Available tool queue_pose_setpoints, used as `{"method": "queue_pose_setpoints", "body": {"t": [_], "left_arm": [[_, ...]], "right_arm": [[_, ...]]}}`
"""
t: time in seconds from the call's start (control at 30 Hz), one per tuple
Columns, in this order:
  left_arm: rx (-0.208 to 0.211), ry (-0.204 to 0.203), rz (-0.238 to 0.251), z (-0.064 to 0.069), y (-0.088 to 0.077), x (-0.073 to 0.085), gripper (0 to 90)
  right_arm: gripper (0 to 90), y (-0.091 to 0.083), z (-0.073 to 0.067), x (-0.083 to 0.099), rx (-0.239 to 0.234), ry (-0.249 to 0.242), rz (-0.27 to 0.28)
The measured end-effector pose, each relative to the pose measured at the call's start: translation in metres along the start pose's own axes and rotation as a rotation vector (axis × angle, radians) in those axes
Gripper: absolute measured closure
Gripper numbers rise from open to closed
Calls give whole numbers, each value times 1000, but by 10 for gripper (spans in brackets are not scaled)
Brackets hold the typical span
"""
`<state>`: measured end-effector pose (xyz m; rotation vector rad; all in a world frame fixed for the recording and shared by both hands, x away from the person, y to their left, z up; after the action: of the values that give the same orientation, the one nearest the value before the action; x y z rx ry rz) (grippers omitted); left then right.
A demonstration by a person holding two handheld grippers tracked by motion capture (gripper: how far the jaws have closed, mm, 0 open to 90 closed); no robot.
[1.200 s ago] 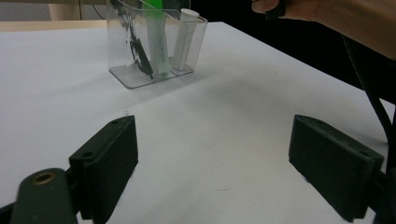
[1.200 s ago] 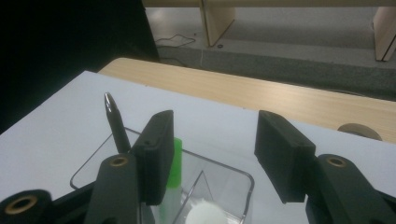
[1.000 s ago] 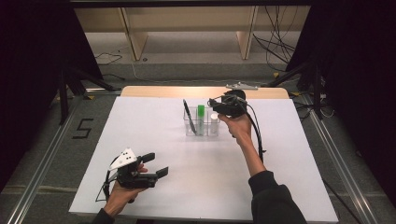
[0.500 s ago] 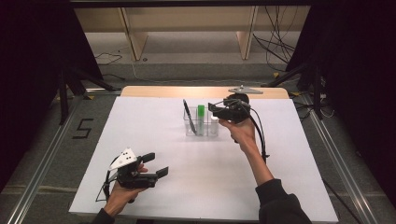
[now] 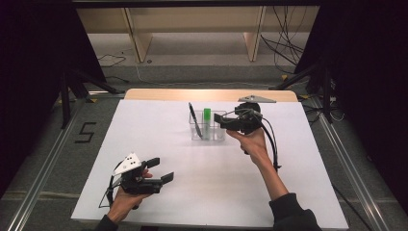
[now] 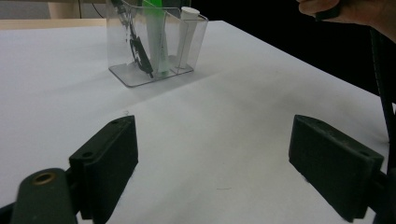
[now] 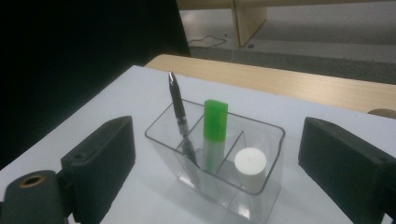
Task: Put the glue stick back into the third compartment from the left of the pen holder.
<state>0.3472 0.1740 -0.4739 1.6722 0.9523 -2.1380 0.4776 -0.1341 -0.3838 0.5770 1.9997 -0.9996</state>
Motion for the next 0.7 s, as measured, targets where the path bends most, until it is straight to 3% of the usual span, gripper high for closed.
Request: {"method": "queue_pose_setpoints", "body": {"t": [0.23, 0.7], "left_arm": [[3, 1, -4, 0, 1, 0, 152], [4, 1, -10, -1, 1, 1, 152]], "right_arm": [[123, -11, -2, 14, -21, -23, 8], [148, -52, 6, 51, -66, -47, 52]]}}
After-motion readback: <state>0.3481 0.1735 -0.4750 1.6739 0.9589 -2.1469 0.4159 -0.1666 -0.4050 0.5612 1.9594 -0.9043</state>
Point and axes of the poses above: each handheld gripper's, and its own axes: y roughly forward along the jaws, x roughly out of its underside, z roughly to its right, the point moved 3 cm from there along y, roughly forward along the jaws, and after that the axes turned 8 degrees about y, right-handed, at the moved point
